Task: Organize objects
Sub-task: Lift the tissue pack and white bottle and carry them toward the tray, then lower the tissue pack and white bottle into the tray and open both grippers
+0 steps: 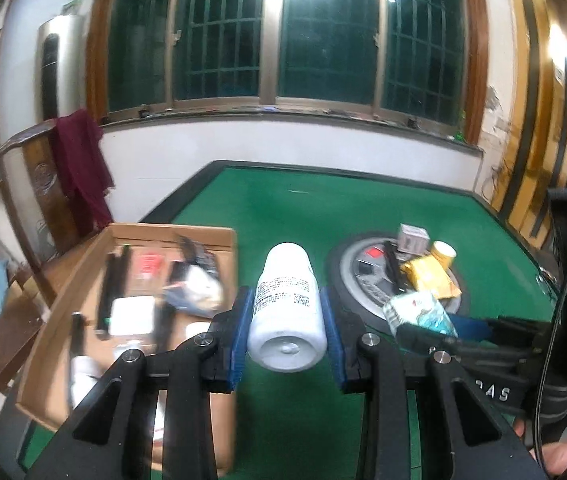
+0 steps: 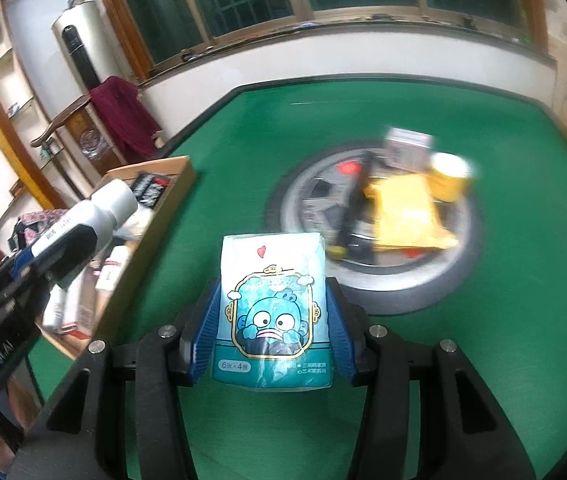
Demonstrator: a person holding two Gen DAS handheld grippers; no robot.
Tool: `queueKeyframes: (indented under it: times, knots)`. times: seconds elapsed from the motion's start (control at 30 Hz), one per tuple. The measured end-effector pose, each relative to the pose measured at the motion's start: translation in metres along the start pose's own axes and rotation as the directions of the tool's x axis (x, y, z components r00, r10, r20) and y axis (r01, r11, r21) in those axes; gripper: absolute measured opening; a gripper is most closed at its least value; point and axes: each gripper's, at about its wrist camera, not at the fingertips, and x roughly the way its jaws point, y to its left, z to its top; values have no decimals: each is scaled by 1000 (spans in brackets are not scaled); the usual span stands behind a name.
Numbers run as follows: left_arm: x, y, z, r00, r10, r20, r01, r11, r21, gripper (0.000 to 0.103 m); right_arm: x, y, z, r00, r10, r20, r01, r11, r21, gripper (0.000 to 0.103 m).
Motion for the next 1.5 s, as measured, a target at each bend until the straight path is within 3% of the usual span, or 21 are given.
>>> queueKeyframes:
  times: [0.2,0.4,0.67,1.1,1.37,1.5]
  knots:
    - [-3,68,4,997,71,8,-70,991,-116,30,8,55,5,998,64,-22,-65,994,-88,48]
    - [15,129,-7,990,136,-44,-143,967,-212,30,22,122,5,992,115,-52,-123,973,-197,48]
    - [49,164,-23,985,103,-139,-140,945,-294,30,56,182,-10,984,134,-120,-164,941,-295,48]
    - [86,176,-14,963,55,-262,-132,949,-286,30,96,189,5,982,82,-170,-129,948,-289,48]
    - [98,183,-14,959,-12,-283,-88,937,-339,30,107,194,11,984,64,-166,-111,951,-290,50]
    - [88,184,-11,964,-8,-264,-88,933,-349,30,106,197,10,981,74,-178,-126,945,-302,51]
